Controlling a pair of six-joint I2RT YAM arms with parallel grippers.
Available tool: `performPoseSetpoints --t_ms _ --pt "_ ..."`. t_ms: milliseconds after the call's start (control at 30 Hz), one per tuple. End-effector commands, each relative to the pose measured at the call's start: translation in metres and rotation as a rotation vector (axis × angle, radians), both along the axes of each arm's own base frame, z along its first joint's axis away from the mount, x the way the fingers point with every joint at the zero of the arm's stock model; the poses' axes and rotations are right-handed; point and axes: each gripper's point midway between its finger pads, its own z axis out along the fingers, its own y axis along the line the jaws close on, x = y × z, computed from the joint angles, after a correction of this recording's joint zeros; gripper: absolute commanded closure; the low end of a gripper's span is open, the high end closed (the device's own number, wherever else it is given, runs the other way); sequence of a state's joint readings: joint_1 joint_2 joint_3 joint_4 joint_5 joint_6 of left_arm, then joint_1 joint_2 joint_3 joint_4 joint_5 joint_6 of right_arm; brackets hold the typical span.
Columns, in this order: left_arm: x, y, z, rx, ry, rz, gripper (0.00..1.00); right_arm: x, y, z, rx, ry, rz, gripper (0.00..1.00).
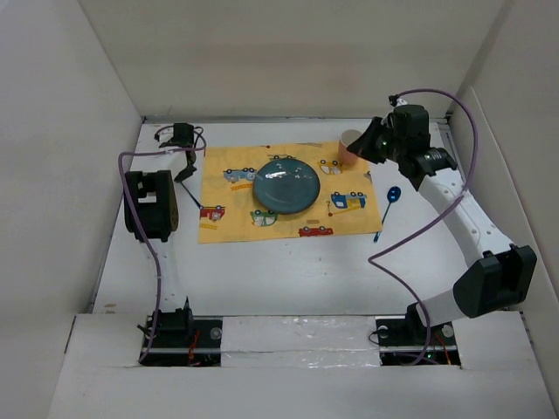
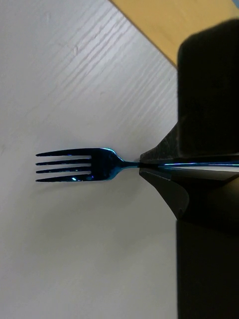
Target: Set the dinner table for one person
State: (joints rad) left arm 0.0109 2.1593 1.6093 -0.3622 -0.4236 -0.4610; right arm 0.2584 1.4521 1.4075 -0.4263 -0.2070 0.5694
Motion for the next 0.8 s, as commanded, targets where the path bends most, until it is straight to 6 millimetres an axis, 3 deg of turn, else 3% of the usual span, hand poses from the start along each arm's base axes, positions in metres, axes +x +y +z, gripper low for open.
performPoseSetpoints --t_ms 0,67,133,233,300,367,400,533,767 --pt "-0.013 0.032 0.053 0.084 -0.014 0.005 1.00 -0.013 0.020 0.025 0.042 -0.059 0.076 1.00" --pt "-0.009 0.049 0.093 0.119 -0.087 0.032 1.00 -0.017 0.025 0.017 0.035 -0.043 0.086 1.00" --pt "-0.009 0.051 0.114 0.135 -0.113 0.026 1.00 -0.019 0.028 0.014 0.030 -0.041 0.088 1.00" --pt "-0.009 0.029 0.142 0.119 -0.179 -0.055 1.00 -0.024 0.030 0.009 0.026 -0.033 0.093 1.00" --pt "-0.011 -0.008 0.149 0.085 -0.195 -0.158 1.00 -0.024 0.028 0.009 0.028 -0.037 0.081 1.00" --pt "-0.016 -0.038 0.144 0.056 -0.183 -0.235 1.00 -0.025 0.028 0.008 0.035 -0.036 0.076 1.00" --pt "-0.022 -0.068 0.142 0.050 -0.162 -0.303 1.00 -0.026 0.028 0.006 0.040 -0.031 0.078 1.00" --pt "-0.037 -0.133 0.120 0.036 -0.092 -0.458 1.00 -0.031 0.030 0.001 0.030 -0.013 0.084 1.00" --pt "-0.041 -0.178 0.093 -0.075 -0.081 -0.575 1.00 -0.042 0.021 -0.010 0.007 0.018 0.062 1.00"
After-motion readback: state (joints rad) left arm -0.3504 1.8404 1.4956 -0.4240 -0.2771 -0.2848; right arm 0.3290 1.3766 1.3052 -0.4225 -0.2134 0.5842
